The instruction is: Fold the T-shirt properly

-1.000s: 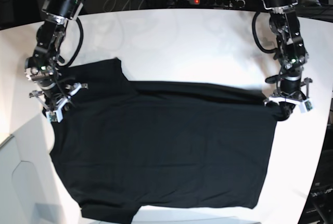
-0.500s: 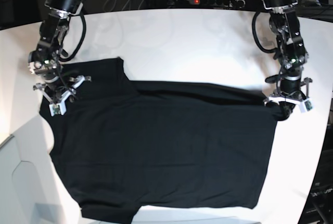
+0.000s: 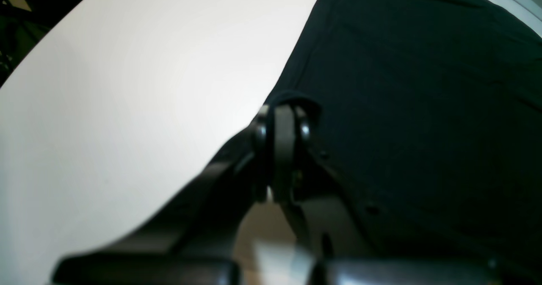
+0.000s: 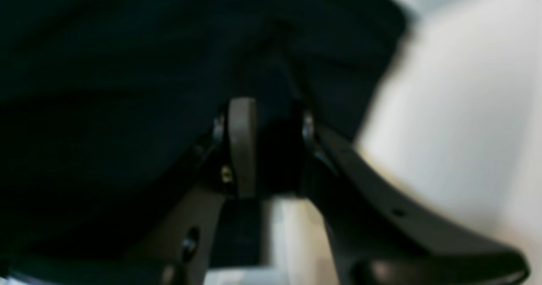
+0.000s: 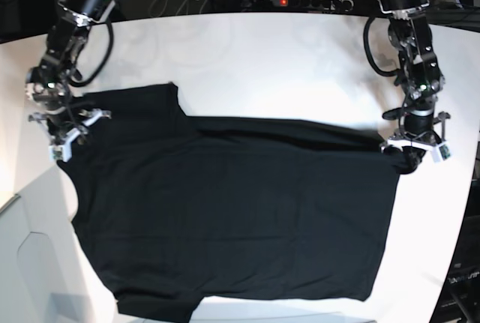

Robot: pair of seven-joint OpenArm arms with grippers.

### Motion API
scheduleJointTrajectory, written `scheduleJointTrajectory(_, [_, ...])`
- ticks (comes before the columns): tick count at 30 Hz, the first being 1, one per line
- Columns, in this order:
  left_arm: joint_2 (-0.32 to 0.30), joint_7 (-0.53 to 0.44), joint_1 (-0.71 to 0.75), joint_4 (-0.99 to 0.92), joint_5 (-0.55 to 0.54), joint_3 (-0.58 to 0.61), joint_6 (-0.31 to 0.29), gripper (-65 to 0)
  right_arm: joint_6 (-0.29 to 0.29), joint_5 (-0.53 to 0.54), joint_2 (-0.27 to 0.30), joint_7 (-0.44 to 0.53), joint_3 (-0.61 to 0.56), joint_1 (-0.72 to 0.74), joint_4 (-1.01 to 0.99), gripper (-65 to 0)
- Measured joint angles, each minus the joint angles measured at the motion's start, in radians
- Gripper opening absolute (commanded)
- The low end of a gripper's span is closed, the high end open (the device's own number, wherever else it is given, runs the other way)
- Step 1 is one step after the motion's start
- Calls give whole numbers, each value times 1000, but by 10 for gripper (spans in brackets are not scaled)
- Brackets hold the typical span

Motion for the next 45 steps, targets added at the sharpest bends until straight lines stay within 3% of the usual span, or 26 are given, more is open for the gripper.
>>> scheduleJointTrajectory(7, [0, 0, 0, 0, 0, 0, 0, -650, 4, 6, -14, -3, 3, -55, 3, -475])
scheduleJointTrajectory(11, [0, 0, 0, 0, 0, 0, 0, -650, 45, 10, -14, 6, 5, -46, 3, -475])
scheduleJointTrajectory(24, [0, 0, 0, 0, 0, 0, 0, -650, 45, 13, -13, 14, -67, -10, -43, -481])
scheduleJointTrajectory(28, [0, 0, 0, 0, 0, 0, 0, -650, 45, 7, -13, 9, -72, 4, -55, -515])
scheduleJointTrajectory(37, [0, 0, 0, 0, 0, 0, 0, -650, 45, 5, -10, 12, -73, 51, -61, -479])
scheduleJointTrajectory(43, [0, 0, 0, 0, 0, 0, 0, -650, 45, 2, -10, 5, -73, 43, -61, -582])
scheduleJointTrajectory(45, [0, 0, 0, 0, 0, 0, 0, -650, 45, 2, -10, 8, -73, 43, -61, -575])
